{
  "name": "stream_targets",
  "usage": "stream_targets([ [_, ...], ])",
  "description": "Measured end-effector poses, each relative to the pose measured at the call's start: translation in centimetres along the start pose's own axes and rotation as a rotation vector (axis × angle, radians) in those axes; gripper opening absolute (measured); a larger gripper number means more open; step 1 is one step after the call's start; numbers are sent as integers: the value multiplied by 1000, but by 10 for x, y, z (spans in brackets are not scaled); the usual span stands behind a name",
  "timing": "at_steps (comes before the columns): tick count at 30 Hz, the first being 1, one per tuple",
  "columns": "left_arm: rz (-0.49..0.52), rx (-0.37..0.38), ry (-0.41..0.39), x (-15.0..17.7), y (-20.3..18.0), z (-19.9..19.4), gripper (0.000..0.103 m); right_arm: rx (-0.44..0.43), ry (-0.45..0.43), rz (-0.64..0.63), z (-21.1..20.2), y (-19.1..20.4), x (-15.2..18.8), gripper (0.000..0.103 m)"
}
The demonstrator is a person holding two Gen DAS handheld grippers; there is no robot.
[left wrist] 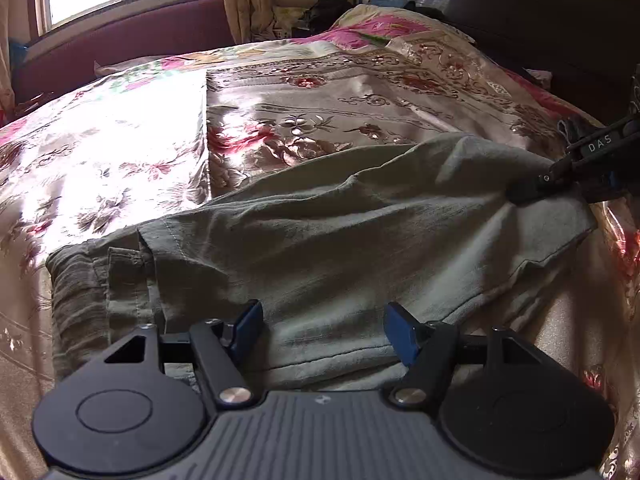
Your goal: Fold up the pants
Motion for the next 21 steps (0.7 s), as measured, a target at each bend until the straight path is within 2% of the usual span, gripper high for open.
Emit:
stream_targets([
  [2,5,17,10,-2,-12,4,81,38,-13,-29,-12,-5,-4,7],
  [4,7,7,11,-4,-16,4,81,36,36,-78,-12,-2,0,9],
  [8,-69,8,-53,-11,-8,-12,81,91,57,-148,-4,-2,6,16],
  [12,-137,-25,-146,-24,9,-29,81,35,54,-70,11,-6,2,38],
  [13,-147,-37,-153,-27,13,-26,81,24,54,-53,14,-7,0,40],
  [15,-156,-74,-136,-25,20,-14,81,8,52,-24,17,-8,-1,40],
  [17,-167,-141,-75,-14,31,2,80,18,46,-28,18,-8,-2,40],
  [18,-172,-152,-58,-9,34,6,80,26,47,-35,18,-8,-1,40],
  [21,-211,-132,-95,-8,37,-6,80,53,53,-56,14,-10,0,42],
])
Point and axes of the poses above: each gripper's, at about its wrist camera, not at the fingertips, and z roughly the way its jaws point, y to its left, x to its underside, the point moved 10 cm from there along z, roughly the way its jaws point, and after that the axes turned 3 degrees about y, right-handed, at the moved point
